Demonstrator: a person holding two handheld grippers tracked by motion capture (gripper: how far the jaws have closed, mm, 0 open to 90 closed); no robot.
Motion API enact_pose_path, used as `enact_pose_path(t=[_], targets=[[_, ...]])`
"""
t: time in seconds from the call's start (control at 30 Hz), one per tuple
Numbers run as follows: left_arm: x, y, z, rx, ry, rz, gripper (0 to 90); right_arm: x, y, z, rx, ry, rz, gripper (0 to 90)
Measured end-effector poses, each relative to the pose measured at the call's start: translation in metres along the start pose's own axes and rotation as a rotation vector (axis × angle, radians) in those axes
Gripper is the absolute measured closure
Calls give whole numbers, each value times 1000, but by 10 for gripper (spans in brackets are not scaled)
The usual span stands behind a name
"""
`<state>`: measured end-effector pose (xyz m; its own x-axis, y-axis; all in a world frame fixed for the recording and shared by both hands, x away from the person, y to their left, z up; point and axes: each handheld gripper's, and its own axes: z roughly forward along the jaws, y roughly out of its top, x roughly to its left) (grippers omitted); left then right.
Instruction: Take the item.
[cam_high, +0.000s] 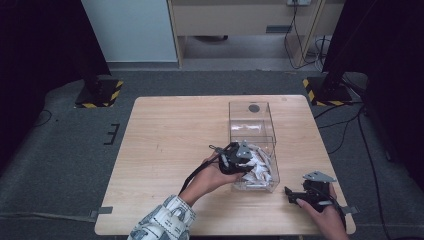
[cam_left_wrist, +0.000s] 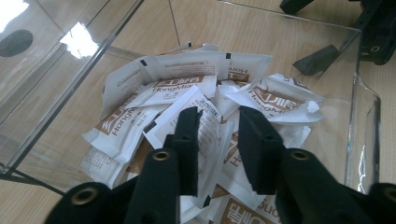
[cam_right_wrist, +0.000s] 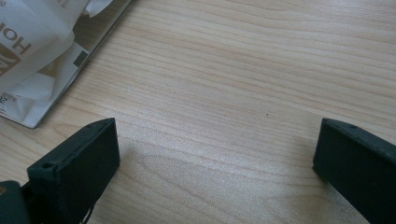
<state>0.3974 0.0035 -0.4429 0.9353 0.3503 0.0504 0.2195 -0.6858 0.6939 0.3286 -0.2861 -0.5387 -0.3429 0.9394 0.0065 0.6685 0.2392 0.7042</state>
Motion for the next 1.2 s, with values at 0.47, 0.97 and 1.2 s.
enact_pose_path(t=[0.47,0.97,1.2], targets=[[7,3,-13,-83,-9,-35,894,0,0,0,1,1,1,8],[12,14,-30,-136,-19,-41,896,0,0,0,1,0,-1,8],[14,14,-33,-146,-23,-37,895,0,0,0,1,1,1,8]])
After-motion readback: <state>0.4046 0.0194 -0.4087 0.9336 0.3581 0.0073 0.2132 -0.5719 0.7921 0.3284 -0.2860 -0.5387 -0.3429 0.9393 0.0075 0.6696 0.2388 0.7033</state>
